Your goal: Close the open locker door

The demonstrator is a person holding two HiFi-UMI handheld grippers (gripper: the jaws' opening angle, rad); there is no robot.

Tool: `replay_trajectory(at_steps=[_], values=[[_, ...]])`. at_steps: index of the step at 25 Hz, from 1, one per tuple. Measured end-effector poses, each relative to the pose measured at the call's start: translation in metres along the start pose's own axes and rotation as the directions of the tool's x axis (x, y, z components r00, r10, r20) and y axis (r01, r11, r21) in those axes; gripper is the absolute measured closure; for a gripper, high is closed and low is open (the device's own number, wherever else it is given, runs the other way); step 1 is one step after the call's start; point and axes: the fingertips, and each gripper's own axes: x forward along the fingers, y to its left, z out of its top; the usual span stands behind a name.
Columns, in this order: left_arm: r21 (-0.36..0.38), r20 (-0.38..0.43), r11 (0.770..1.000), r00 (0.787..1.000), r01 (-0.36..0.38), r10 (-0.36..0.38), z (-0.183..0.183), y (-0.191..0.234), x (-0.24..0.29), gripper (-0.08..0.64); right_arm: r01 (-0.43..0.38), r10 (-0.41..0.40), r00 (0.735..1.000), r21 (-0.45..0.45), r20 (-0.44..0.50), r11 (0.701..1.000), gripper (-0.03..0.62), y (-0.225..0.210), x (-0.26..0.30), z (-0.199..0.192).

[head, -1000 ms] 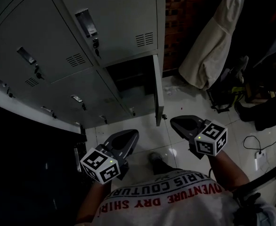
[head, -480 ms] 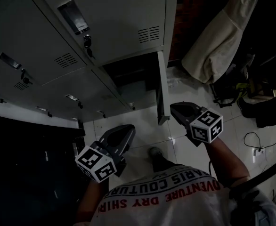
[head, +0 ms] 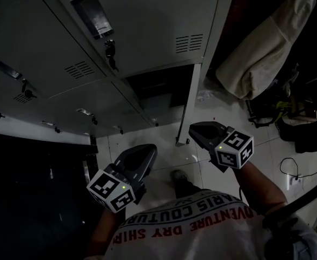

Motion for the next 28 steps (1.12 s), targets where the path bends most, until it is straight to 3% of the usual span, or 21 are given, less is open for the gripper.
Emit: replay_trajectory(at_steps=[8,12,18,24,28], values=[[-0.029,-0.002,0.999,1.000,-0.031,0.031,-0.005,0.025,-0.008,0.555,-0.080,0.080,0.997,0.010,0.003,0.997,0.595,0.000,0.063,0.024],[-0.033,0.002,0.999,0.999,-0.034,0.034,-0.003,0.035,-0.008,0.555,-0.081,0.081,0.997,0.008,0.001,0.997,0.595,-0.010,0.087,0.036],[-0.038,0.024,0.998,0.999,-0.043,0.044,0.002,0.042,-0.014,0.555,-0.036,0.035,0.999,-0.051,-0.014,0.998,0.595,-0.027,0.117,0.057],[-0.049,0.033,0.998,0.998,-0.050,0.052,0.003,0.046,-0.020,0.555,0.067,-0.068,0.997,0.021,0.044,0.998,0.595,-0.059,0.126,0.077],[-0.050,0.027,0.997,0.998,-0.059,0.060,-0.002,0.050,-0.023,0.555,0.103,-0.103,0.993,0.000,0.053,0.995,0.595,-0.073,0.130,0.088]])
